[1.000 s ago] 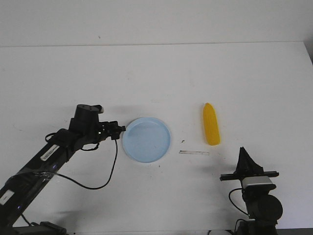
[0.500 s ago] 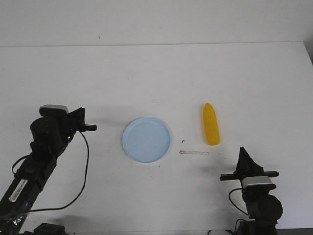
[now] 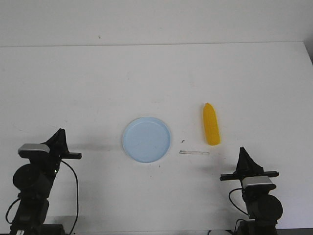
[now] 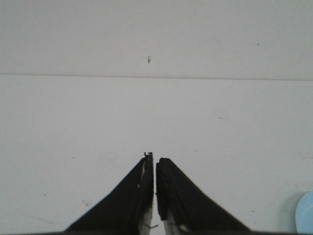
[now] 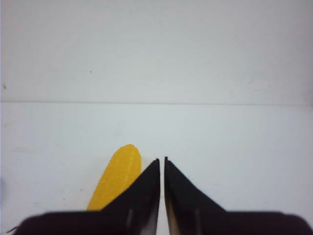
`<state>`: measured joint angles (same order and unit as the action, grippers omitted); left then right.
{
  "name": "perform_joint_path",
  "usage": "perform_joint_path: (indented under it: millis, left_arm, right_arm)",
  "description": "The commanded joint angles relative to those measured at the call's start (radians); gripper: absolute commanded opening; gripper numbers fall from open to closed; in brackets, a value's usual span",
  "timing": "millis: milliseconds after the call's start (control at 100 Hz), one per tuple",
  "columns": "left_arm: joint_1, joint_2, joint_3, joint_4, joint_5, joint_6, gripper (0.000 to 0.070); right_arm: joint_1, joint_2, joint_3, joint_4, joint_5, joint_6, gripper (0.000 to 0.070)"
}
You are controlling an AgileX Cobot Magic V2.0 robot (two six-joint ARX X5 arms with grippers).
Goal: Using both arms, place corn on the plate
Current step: 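Withdraw the left gripper from the plate back to rest, then reach the right gripper forward to the yellow corn cob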
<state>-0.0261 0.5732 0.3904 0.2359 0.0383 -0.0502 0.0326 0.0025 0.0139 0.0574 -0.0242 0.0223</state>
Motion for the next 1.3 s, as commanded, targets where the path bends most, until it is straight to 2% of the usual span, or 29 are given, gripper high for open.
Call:
perform_joint_path:
  millis: [0,140,260,720,1290]
  left_arm:
    - [0.003,-0.051,-0.018,0.001,-0.023,0.01,0.0001]
    - [0.003,-0.166,-0.032,-0.113,-0.026,0.009,0.0001]
    - [0.003,-0.229,-0.032,-0.163,-0.063,0.009,0.0001]
    - [0.003,-0.347,-0.031,-0.16,-0.065,0.008,0.0002]
    - [0.003,-0.352,-0.031,-0.16,-0.065,0.009,0.0002]
  right_arm:
    - [0.002,-0.001,-0.001,0.01,0.002,0.003,0.0015]
    - [0.002,-0.001,-0.001,0.01,0.002,0.003,0.0015]
    - [0.002,-0.001,-0.001,0.01,0.002,0.003,0.0015]
    - [0.002,-0.001,-0.001,0.01,0.002,0.003,0.0015]
    - [0.001,-0.001,-0.001,0.015,0.002,0.003,0.0015]
